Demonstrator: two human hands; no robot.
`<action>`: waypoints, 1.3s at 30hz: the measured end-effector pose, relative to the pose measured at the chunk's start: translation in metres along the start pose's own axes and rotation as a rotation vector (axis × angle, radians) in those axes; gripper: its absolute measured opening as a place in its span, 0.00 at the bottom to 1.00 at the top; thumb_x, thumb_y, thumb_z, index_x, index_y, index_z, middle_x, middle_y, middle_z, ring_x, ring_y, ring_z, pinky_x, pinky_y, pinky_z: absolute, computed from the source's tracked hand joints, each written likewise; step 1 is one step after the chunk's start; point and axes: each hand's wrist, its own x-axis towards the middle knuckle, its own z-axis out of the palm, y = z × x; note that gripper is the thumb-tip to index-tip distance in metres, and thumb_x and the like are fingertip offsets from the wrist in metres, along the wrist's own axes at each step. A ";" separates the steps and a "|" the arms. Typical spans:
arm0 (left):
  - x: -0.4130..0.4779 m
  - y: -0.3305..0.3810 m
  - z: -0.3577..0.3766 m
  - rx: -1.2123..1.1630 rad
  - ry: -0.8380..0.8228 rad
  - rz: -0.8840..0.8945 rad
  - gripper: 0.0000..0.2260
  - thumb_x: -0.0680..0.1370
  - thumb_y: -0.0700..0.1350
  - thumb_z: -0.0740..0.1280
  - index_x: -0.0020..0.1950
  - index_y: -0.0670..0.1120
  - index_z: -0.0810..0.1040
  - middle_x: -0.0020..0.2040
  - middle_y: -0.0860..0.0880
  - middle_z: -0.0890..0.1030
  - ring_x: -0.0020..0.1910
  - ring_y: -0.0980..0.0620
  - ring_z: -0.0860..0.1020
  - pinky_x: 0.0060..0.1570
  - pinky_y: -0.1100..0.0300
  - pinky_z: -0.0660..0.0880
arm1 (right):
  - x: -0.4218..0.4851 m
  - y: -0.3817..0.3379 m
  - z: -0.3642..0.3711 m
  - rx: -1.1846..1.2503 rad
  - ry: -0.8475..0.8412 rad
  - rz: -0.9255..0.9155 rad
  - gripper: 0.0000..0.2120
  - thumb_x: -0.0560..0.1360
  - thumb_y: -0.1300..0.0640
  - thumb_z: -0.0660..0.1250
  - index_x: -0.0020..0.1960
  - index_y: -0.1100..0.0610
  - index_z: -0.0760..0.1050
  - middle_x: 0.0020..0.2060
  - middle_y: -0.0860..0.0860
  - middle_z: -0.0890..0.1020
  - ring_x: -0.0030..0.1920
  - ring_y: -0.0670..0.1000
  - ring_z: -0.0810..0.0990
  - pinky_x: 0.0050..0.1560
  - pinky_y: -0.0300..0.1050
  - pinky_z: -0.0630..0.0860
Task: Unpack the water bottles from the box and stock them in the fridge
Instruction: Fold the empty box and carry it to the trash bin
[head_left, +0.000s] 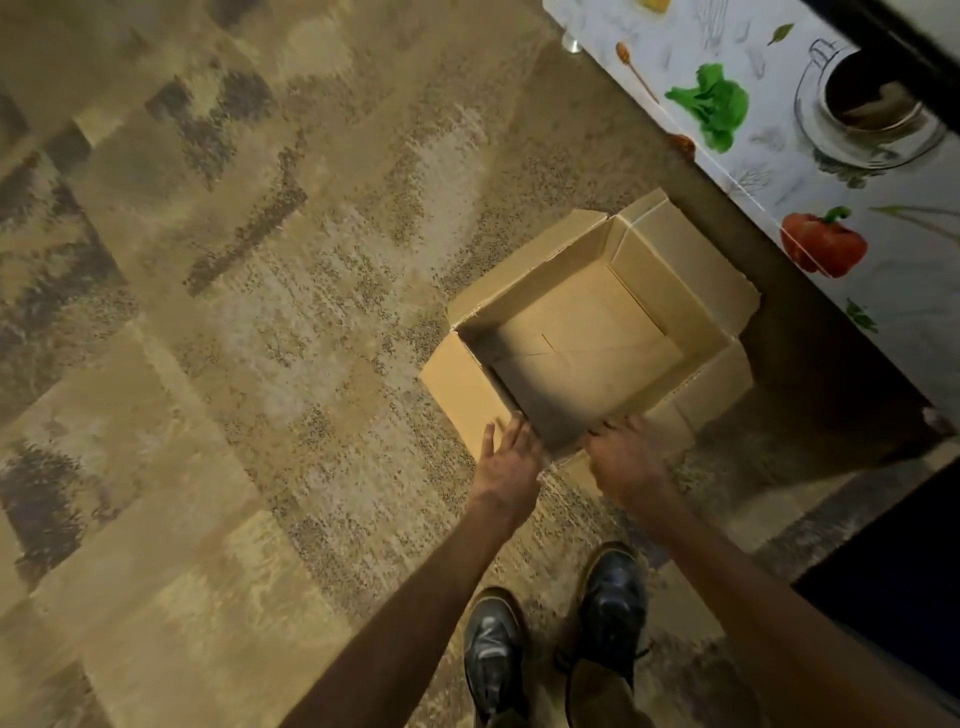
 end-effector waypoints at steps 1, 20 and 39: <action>0.002 -0.001 0.003 0.013 0.016 0.006 0.29 0.82 0.47 0.58 0.79 0.42 0.50 0.80 0.42 0.49 0.78 0.43 0.42 0.76 0.42 0.42 | 0.000 -0.001 0.000 -0.042 0.008 0.004 0.13 0.75 0.55 0.66 0.60 0.50 0.76 0.58 0.47 0.80 0.63 0.49 0.74 0.68 0.51 0.60; -0.224 -0.042 -0.220 -0.095 0.392 0.101 0.22 0.82 0.53 0.53 0.74 0.46 0.62 0.80 0.46 0.51 0.79 0.49 0.42 0.76 0.44 0.43 | -0.182 -0.025 -0.280 0.203 0.269 -0.105 0.09 0.78 0.51 0.63 0.54 0.53 0.78 0.49 0.50 0.83 0.54 0.51 0.79 0.56 0.46 0.70; -0.524 -0.061 -0.462 -1.804 1.152 0.221 0.32 0.76 0.68 0.59 0.76 0.60 0.55 0.78 0.51 0.58 0.77 0.51 0.58 0.75 0.44 0.57 | -0.480 -0.066 -0.663 1.168 0.793 -0.070 0.22 0.75 0.50 0.71 0.66 0.56 0.72 0.59 0.45 0.75 0.60 0.46 0.74 0.62 0.45 0.70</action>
